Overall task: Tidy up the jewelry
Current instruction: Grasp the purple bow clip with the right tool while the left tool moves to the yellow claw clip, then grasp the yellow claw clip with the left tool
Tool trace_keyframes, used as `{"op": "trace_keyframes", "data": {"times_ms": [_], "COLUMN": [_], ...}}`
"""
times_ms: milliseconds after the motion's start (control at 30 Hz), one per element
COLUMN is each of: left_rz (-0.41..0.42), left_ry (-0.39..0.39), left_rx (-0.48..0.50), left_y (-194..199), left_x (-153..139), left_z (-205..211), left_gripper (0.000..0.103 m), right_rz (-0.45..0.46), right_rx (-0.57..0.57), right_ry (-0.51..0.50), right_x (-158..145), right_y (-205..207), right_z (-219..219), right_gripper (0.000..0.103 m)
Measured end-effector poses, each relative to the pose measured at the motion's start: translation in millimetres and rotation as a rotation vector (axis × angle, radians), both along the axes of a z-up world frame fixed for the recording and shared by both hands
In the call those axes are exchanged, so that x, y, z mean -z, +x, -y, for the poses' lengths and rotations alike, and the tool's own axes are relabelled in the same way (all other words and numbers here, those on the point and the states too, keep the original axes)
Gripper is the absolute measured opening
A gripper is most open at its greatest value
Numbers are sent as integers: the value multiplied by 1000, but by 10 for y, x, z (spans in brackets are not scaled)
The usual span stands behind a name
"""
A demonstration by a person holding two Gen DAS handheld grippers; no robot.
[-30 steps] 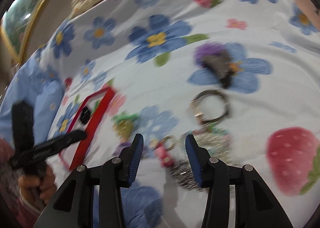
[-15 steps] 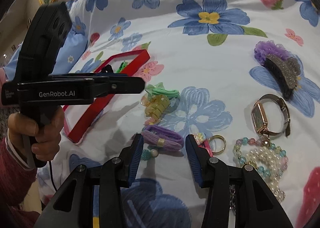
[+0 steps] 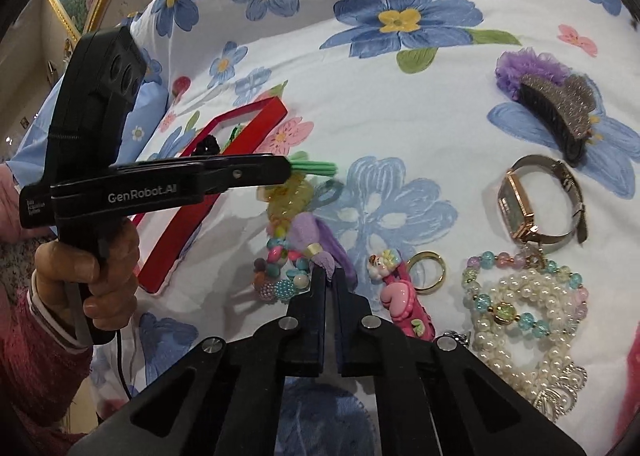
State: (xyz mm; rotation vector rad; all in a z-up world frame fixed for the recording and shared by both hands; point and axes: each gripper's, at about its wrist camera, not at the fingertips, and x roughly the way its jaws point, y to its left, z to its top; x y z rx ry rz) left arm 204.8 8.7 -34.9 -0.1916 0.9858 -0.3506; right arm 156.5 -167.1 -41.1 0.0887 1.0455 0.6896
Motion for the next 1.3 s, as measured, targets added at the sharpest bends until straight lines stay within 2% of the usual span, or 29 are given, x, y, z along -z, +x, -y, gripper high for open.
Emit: {"op": "trace_keyframes", "data": {"times_ms": [133, 533, 667, 833, 867, 1000, 1300], "left_rz": [12, 40, 17, -48, -52, -50, -99], "left_ry": [-51, -103, -117, -91, -85, -22, -14], "left_rx": [-30, -111, -101, -78, -81, -91, -128], "left_y": [-118, -530, -644, -740, -760, -837, -878], "left_x": [-88, -233, -169, 57, 79, 85, 281], "left_z": [-178, -600, -608, -489, -477, -426, -486], "left_gripper": [14, 14, 14, 16, 18, 47, 47], "right_rz": [11, 79, 75, 59, 57, 54, 57], "right_rx": [13, 17, 1, -7, -5, -1, 1], "right_ry": [29, 71, 71, 67, 69, 70, 84], "right_x": [-111, -398, -399, -334, -332, -340, -356], "right_y": [-24, -112, -139, -193, -199, -213, -247], "right_z": [33, -104, -192, -232, -224, -181, -171], "right_gripper": [2, 2, 2, 2, 2, 2, 2]}}
